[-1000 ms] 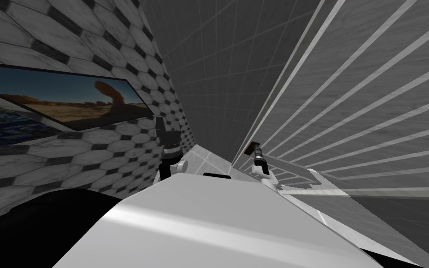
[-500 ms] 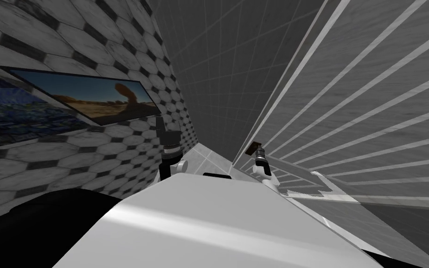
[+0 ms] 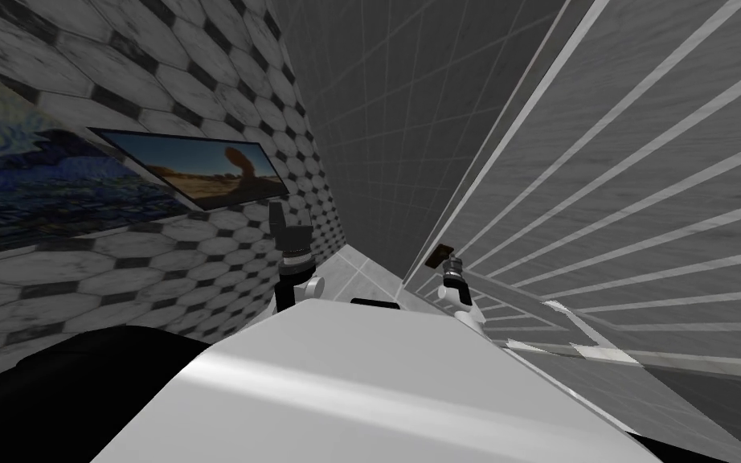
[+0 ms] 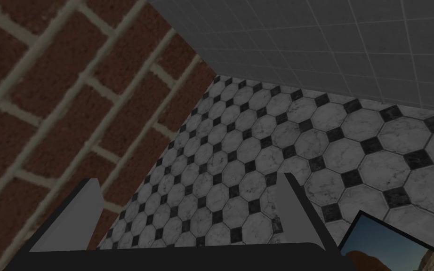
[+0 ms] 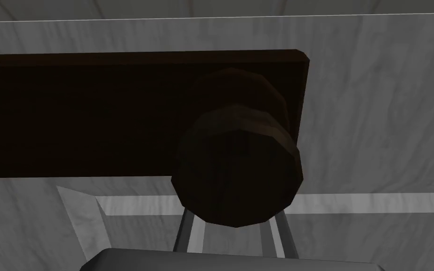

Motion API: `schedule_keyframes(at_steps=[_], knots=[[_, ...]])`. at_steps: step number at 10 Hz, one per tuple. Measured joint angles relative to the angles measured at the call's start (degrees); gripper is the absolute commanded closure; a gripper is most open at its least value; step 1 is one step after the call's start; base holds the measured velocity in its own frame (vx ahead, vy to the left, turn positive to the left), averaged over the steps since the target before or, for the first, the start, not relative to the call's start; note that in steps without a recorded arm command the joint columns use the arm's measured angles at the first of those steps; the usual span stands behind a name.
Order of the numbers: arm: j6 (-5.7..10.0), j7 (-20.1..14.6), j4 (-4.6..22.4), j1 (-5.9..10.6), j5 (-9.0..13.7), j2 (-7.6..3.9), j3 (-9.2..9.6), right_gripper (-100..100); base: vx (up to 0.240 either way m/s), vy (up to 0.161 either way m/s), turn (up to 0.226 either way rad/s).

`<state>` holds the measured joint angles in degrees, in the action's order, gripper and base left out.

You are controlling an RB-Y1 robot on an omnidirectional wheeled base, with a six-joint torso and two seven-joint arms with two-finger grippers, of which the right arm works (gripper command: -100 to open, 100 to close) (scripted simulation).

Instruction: Pull the door open

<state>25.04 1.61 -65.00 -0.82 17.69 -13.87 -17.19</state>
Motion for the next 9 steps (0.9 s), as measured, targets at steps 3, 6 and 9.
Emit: schedule_keyframes(at_steps=[3, 6, 9], knots=[[0.14, -4.06, -0.14, 0.06, 3.75, 0.03, -0.01, -100, -0.083, -0.017, 0.075], [0.63, -8.29, -0.79, 0.70, 7.32, 1.16, 0.32, -100, -0.084, -0.018, 0.012], [0.35, -13.03, -2.85, 0.69, 12.06, 3.00, 0.43, -100, -0.096, -0.016, 0.065]])
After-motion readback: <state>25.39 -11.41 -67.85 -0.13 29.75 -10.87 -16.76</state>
